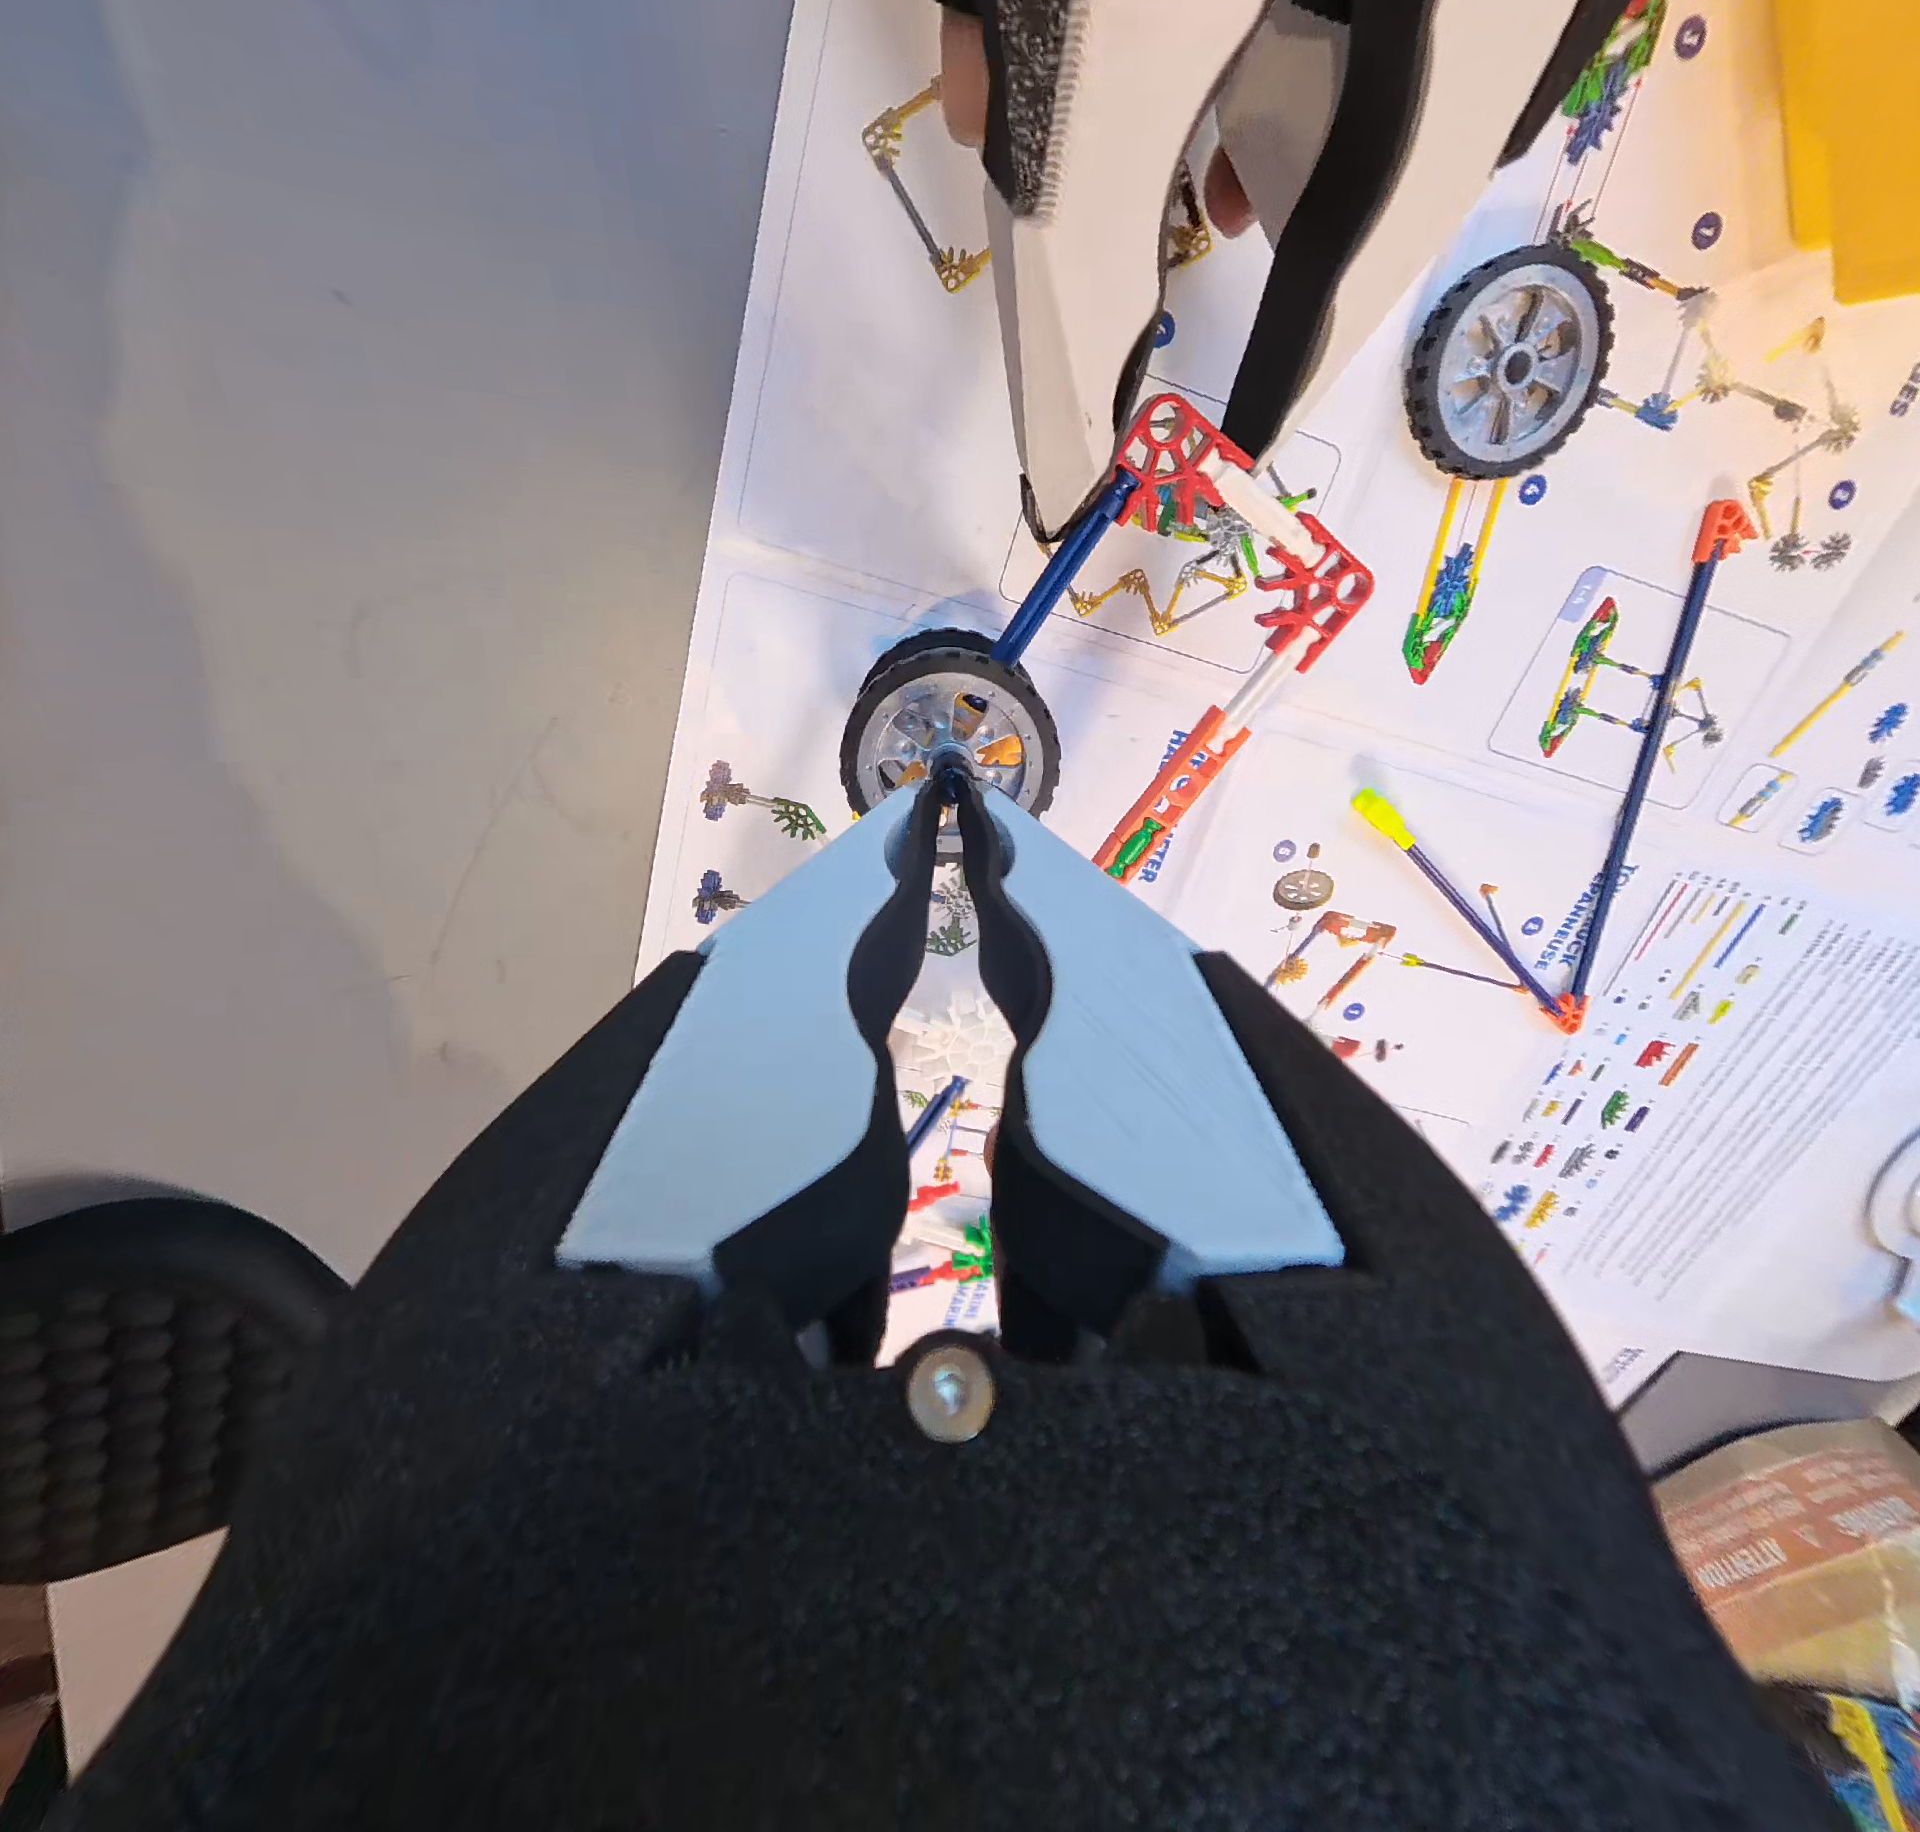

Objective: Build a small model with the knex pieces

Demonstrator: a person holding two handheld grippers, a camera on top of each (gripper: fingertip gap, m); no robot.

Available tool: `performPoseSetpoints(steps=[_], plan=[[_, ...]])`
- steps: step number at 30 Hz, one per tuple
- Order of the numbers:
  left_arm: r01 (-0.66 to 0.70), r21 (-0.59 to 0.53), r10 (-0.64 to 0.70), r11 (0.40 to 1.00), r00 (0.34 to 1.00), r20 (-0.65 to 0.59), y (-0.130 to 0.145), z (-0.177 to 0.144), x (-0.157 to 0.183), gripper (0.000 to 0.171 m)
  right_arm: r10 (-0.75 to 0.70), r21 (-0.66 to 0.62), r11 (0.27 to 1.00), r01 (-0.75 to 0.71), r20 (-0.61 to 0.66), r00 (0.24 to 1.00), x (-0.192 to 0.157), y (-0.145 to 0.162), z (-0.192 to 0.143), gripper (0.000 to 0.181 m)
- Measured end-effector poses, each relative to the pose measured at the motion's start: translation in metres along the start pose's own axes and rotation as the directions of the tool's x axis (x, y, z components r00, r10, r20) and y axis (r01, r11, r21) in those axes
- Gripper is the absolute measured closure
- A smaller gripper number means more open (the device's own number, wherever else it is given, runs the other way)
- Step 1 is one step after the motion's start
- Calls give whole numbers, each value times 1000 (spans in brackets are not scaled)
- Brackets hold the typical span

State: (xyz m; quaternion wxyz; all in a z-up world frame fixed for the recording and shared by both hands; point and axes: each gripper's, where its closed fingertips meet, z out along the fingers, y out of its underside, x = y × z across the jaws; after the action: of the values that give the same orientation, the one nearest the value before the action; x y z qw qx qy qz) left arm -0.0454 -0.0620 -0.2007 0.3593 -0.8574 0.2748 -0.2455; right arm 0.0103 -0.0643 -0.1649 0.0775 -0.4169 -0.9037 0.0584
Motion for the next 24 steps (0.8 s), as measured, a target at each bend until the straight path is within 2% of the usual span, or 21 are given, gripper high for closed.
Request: performPoseSetpoints(steps=[10, 13, 15, 17, 19, 22, 24], plan=[[12, -1, -12, 1000, 1000, 19, -1, -1, 0, 139, -54, -119, 992, 53, -8, 999, 0, 5, 3, 180], [-1, -22, 2, 1000, 999, 43, 2, -1, -3, 139, -78, -81, 994, 75, -33, 996, 0, -4, 4, 181], [-13, -32, 15, 999, 999, 42, 4, -1, -2, 139, -66, -60, 996, 67, 12, 998, -8, -10, 5, 181], [-13, -17, 13, 1000, 1000, 6, 2, 0, 6, 150, -79, -21, 996, 82, 115, 990, -34, -17, 24, 181], [-26, -4, 26, 1000, 999, 29, 0, 1, 5, 152, -154, -62, 986, 155, 22, 988, -27, -15, 33, 181], [3, 32, -3, 999, 1000, -3, -6, -3, 6, 150, -55, 36, 998, 55, -9, 998, -11, -17, 3, 181], [10, 38, -10, 999, 1000, -13, -6, -3, 5, 158, 4, 66, 998, -2, -40, 999, -8, -5, -8, 181]])
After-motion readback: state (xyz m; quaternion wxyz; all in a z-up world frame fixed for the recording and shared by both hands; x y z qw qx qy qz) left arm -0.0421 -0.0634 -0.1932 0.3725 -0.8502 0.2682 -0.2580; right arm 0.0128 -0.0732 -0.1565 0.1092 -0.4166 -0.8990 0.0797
